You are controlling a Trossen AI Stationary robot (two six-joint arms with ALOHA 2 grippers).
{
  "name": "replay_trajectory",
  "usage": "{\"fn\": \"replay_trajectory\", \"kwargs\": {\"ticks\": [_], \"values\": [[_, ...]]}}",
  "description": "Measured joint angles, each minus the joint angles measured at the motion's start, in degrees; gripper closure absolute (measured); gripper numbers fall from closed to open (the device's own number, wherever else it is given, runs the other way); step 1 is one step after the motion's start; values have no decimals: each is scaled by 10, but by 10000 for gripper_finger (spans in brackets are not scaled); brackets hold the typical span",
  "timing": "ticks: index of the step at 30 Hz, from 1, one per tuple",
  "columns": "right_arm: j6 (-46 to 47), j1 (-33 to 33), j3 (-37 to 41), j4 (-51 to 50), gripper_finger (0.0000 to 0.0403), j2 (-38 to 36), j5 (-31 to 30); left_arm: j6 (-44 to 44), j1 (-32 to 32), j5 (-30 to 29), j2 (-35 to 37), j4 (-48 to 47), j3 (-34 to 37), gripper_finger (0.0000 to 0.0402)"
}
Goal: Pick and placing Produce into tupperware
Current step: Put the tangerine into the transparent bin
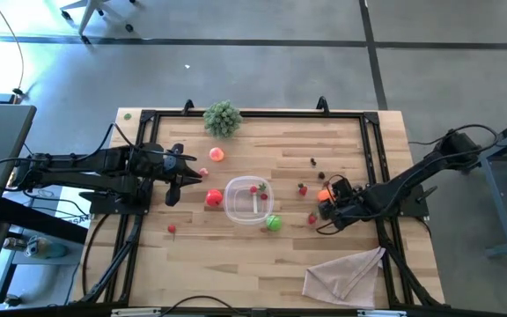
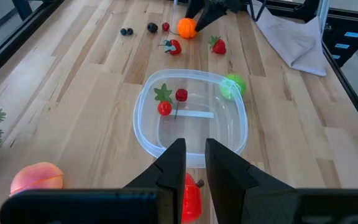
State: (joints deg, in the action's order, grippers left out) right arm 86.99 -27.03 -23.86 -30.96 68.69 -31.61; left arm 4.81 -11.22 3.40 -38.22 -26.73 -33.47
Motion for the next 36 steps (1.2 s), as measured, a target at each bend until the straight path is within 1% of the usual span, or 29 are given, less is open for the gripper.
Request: {"fn": "replay_trajectory", "kwargs": {"ticks": [7,13,19,26,31,36], "values": [[-22,2,0,9,137,0,-11,0,0,0,0,0,0,350],[-56,27,0,16,137,0,-3,0,0,0,0,0,0,350],[-107,50,0,61,137,30,6,0,0,0,0,0,0,350],[-105,51,0,65,137,57,22,0,0,0,0,0,0,350],[-110,51,0,65,138,64,17,0,0,0,0,0,0,350],[-110,51,0,66,157,63,17,0,0,0,0,0,0,350]]}}
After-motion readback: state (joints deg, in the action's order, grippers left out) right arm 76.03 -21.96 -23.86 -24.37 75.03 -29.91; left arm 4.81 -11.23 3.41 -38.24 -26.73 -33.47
